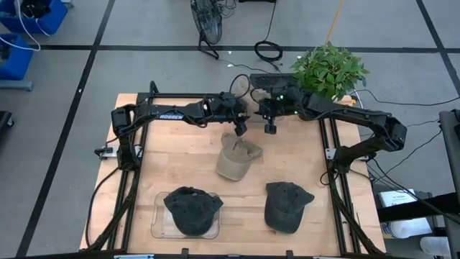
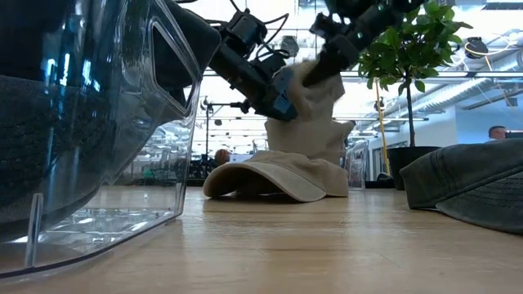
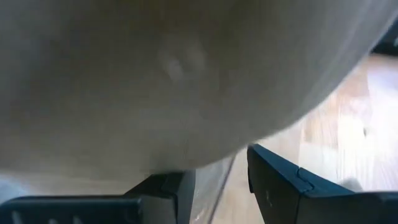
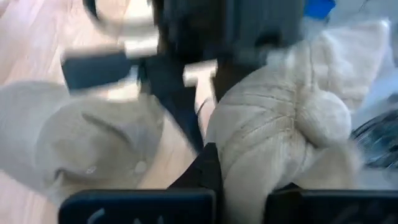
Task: Pick & Place hat
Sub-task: Put the brown cap into the top transparent bin
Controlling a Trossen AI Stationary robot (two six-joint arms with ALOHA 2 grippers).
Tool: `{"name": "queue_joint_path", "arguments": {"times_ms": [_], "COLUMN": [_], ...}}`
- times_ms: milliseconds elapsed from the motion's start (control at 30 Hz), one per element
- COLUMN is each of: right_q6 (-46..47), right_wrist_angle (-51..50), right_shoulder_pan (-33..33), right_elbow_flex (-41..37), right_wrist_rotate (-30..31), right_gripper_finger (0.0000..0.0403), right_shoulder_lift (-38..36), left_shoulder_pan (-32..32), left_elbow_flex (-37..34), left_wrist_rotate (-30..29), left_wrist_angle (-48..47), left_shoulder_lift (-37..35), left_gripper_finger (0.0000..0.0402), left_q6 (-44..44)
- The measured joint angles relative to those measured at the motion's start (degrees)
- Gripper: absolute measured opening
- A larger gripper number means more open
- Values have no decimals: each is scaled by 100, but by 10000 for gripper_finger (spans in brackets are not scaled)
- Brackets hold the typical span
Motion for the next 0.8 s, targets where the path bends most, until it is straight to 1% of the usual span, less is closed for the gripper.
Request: {"name": "queue_joint_path", "arguments": {"times_ms": [167, 300, 333, 467, 500, 667, 800], "right_q6": [277, 520, 550, 694, 696, 1092, 1129], "right_wrist_angle": [597, 1083, 1179, 1612, 1671, 1469, 1229], "right_shoulder_pan": [0, -14, -17, -18, -43, -192, -275], "right_elbow_flex": [-704, -967, -984, -992, -992, -992, -994], "right_wrist_rotate": [5, 31, 74, 607, 629, 608, 597], "right_gripper_finger": [0, 0, 0, 0, 0, 0, 0], "right_shoulder_lift": [7, -15, -15, -15, -17, 26, 33], "left_shoulder_pan": [-74, -104, -107, -149, -153, -162, -187], "left_elbow_flex": [-1, -1, -2, -2, -2, -2, -2], "left_wrist_rotate": [24, 32, 37, 108, 110, 118, 37], "left_wrist_angle": [-414, -518, -545, -629, -636, -1031, -1131], "left_shoulder_lift": [0, -18, -43, -245, -317, -747, -1029], "left_gripper_finger": [147, 147, 147, 147, 147, 147, 147], "left_q6": [6, 1, 1, 4, 4, 0, 7]}}
